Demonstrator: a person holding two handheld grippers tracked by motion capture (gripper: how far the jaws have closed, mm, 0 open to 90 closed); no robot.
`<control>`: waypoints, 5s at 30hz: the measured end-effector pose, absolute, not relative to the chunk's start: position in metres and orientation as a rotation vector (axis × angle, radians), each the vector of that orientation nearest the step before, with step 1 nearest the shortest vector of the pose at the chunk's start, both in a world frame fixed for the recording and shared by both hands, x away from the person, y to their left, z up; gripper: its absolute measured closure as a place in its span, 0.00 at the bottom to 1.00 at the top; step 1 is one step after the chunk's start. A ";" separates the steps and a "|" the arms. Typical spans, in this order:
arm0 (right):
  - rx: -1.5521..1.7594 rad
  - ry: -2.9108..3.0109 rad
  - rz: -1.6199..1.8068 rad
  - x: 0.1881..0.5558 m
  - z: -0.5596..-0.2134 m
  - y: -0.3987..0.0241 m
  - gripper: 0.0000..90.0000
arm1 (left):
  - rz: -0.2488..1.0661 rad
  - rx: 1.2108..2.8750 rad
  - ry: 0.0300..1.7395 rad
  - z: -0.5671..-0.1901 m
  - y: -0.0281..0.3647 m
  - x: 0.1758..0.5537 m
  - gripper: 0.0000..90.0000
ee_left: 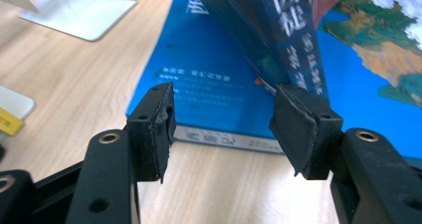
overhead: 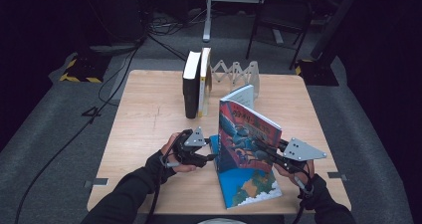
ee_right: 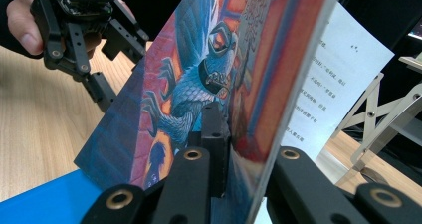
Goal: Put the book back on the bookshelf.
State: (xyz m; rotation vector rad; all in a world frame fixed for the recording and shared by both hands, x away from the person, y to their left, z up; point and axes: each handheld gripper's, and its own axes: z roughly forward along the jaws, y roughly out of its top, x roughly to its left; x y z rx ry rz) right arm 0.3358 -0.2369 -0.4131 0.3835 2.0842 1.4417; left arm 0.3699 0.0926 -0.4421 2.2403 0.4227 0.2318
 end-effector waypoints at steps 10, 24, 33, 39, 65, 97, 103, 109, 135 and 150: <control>0.374 2.074 1.440 0.332 -0.413 -0.236 0.91 | 0.133 2.232 0.417 -0.455 0.080 0.351 0.32; 0.347 2.070 1.438 0.326 -0.413 -0.238 0.90 | 0.211 2.088 0.471 -0.457 0.046 0.362 0.42; 0.329 2.070 1.434 0.325 -0.412 -0.238 0.89 | 0.250 1.989 0.473 -0.437 0.044 0.376 0.45; 0.335 2.063 1.424 0.326 -0.413 -0.238 0.88 | 0.277 1.990 0.440 -0.431 0.043 0.375 0.54; 0.590 2.059 1.443 0.351 -0.424 -0.255 0.35 | 0.299 2.015 0.229 -0.426 0.055 0.352 0.79; 0.569 2.016 1.487 0.339 -0.418 -0.264 0.58 | 0.332 1.859 0.256 -0.394 0.043 0.356 0.77; 0.566 2.019 1.489 0.338 -0.417 -0.264 0.58 | 0.347 1.820 0.278 -0.389 0.041 0.354 0.76; 0.570 2.022 1.482 0.339 -0.417 -0.264 0.59 | 0.341 1.810 0.290 -0.385 0.035 0.356 0.77; 0.710 2.134 1.344 0.343 -0.429 -0.296 0.40 | 0.353 1.813 0.324 -0.367 0.024 0.369 0.82; 0.746 2.154 1.292 0.348 -0.434 -0.299 0.43 | 0.594 1.768 0.524 -0.343 0.059 0.417 0.82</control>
